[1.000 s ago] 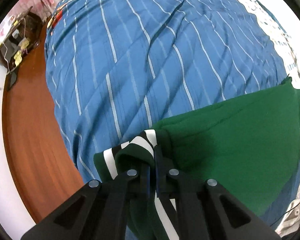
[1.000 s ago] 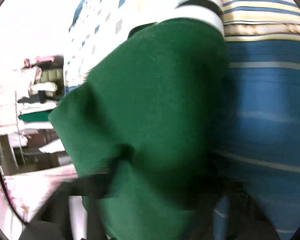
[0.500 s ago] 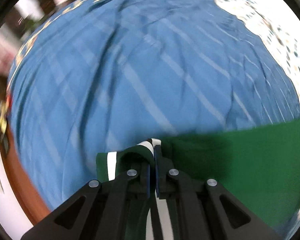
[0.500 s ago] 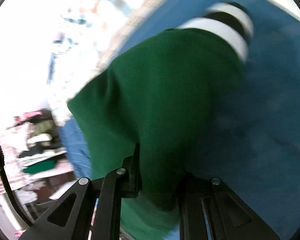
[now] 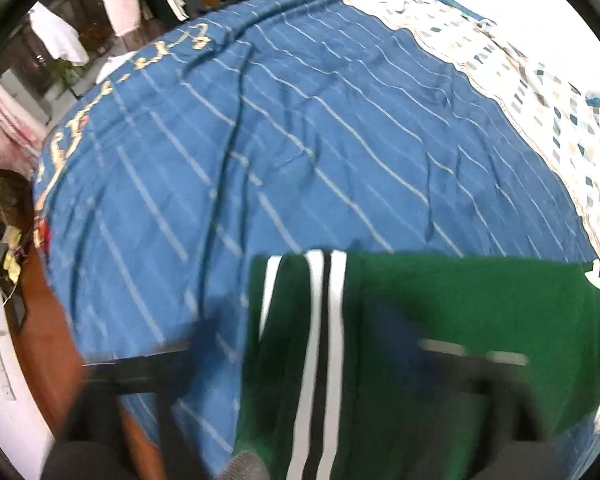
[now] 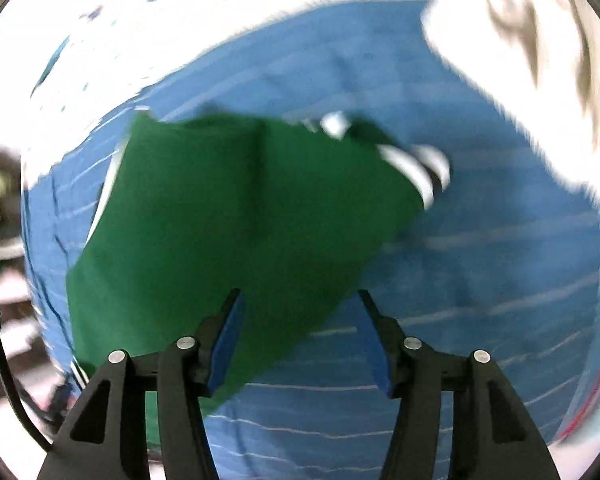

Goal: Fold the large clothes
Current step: 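Lay the lifted hem over the jacket body and open both grippers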

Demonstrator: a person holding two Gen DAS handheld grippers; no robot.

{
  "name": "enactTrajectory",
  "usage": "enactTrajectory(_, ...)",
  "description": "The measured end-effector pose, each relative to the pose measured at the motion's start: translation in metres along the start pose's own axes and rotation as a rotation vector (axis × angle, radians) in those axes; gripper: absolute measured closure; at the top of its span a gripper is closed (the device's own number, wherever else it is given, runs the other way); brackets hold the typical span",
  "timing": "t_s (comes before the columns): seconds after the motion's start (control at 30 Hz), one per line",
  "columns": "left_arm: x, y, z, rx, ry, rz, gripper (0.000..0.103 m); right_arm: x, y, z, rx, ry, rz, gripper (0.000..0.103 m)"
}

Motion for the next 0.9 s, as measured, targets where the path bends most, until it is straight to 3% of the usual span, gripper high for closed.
enactTrajectory(0.07,-0.002,0.005,0.002,-0.001,-0.002,-0.010,0.005,-0.028,-0.035,-0.002,0.044,0.022,-0.117,0.023)
enactTrajectory(0.13,-0.004,0.014,0.013,-0.029,-0.011,-0.028,0.005,-0.044,-0.068,0.003,0.087,0.062,-0.231,0.023)
enactTrajectory(0.2,-0.006,0.018,0.022,-0.044,-0.005,-0.069,0.005,-0.093,-0.112,0.026,0.094,0.059,-0.306,0.023)
enactTrajectory(0.3,-0.009,0.017,0.028,-0.046,0.008,-0.127,0.005,-0.115,-0.156,0.073,0.004,-0.001,-0.354,0.023)
enactTrajectory(0.37,-0.008,0.015,0.031,-0.045,0.023,-0.162,0.005,-0.111,-0.157,0.105,-0.102,-0.055,-0.344,0.025)
enactTrajectory(0.4,-0.006,0.014,0.031,-0.047,0.032,-0.168,0.005,-0.113,-0.156,0.121,-0.165,-0.085,-0.310,0.047)
enactTrajectory(0.43,-0.003,0.011,0.034,-0.048,0.037,-0.166,0.005,-0.115,-0.155,0.125,-0.174,-0.098,-0.309,0.071)
enactTrajectory(0.47,0.001,0.010,0.037,-0.050,0.039,-0.159,0.005,-0.118,-0.154,0.125,-0.158,-0.059,-0.343,0.091)
enactTrajectory(0.53,0.007,0.004,0.048,-0.062,0.026,-0.133,0.005,-0.128,-0.155,0.110,-0.090,-0.061,-0.387,0.093)
enactTrajectory(0.67,0.013,-0.005,0.062,-0.063,0.008,-0.109,0.005,-0.136,-0.173,0.063,0.074,-0.134,-0.314,0.094)
enactTrajectory(0.73,0.014,-0.007,0.064,-0.057,0.003,-0.096,0.005,-0.143,-0.180,0.056,0.127,-0.124,-0.321,0.094)
enactTrajectory(0.83,0.009,-0.006,0.064,-0.053,0.001,-0.102,0.005,-0.151,-0.185,0.078,0.134,-0.064,-0.333,0.094)
enactTrajectory(0.9,0.001,-0.002,0.063,-0.053,0.003,-0.130,0.005,-0.141,-0.188,0.106,0.085,-0.026,-0.307,0.094)
Point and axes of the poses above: each gripper's, at about its wrist camera, not at the fingertips, and z roughly the way its jaws point, x to its right, y to its underside, the point moved 9 cm from there along z, roughly the way its jaws point, and after that the axes turned 8 degrees about -z, right-handed, at the moved point
